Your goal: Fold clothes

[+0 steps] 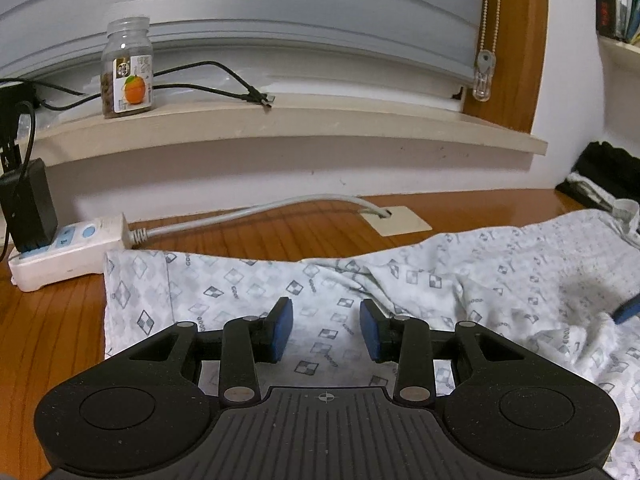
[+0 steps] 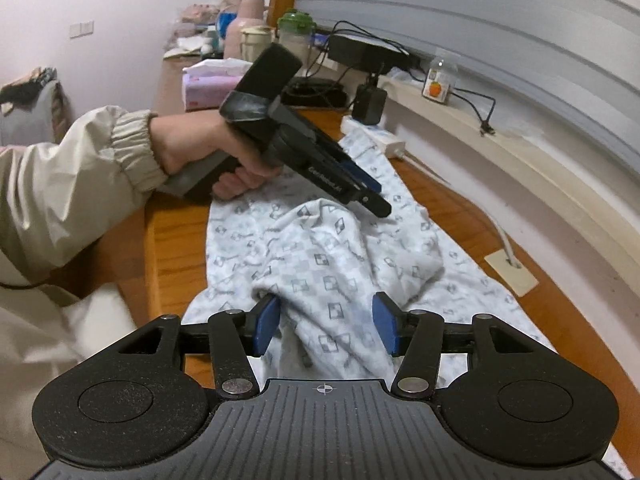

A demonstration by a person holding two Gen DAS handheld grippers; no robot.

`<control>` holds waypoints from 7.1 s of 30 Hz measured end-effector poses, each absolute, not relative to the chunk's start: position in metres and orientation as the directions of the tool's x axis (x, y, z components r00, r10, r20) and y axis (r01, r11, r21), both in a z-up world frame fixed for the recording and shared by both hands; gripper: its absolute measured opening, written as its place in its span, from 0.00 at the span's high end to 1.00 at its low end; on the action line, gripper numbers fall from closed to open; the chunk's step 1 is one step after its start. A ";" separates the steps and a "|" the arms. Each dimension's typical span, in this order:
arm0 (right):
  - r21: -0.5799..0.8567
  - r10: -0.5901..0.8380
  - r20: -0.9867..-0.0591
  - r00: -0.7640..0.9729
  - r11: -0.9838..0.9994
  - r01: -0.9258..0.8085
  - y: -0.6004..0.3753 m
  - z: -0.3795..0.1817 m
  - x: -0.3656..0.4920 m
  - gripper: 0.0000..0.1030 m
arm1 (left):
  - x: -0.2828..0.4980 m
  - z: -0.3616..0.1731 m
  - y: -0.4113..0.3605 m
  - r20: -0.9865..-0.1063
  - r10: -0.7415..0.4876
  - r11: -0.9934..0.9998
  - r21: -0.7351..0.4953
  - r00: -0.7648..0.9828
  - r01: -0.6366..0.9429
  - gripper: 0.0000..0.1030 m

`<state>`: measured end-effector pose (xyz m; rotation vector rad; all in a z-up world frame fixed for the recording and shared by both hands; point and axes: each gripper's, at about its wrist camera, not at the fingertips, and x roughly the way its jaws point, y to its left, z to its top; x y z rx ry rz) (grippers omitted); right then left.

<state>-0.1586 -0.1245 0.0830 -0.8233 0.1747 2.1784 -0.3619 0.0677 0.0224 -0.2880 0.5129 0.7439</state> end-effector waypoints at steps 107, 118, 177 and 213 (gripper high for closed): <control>0.051 0.757 -0.617 -0.214 -0.233 -0.971 -0.137 0.018 -0.002 0.91 | -0.272 0.027 -0.052 -0.529 0.446 0.883 0.127 0.722 -0.452 0.52; -0.060 0.804 -0.571 -0.168 -0.245 -0.968 -0.201 0.092 -0.011 0.95 | -0.310 0.042 -0.048 -0.504 0.439 0.883 0.089 0.743 -0.462 0.77; 0.329 0.811 -0.519 -0.271 -0.103 -0.939 -0.108 0.023 0.060 0.49 | -0.393 0.067 0.006 -0.375 0.656 0.716 0.034 0.655 -0.697 0.26; 0.222 0.819 -0.518 -0.247 -0.150 -0.963 -0.102 0.033 0.021 0.41 | -0.289 0.010 0.076 -0.615 0.468 0.800 -0.009 0.634 -0.600 0.22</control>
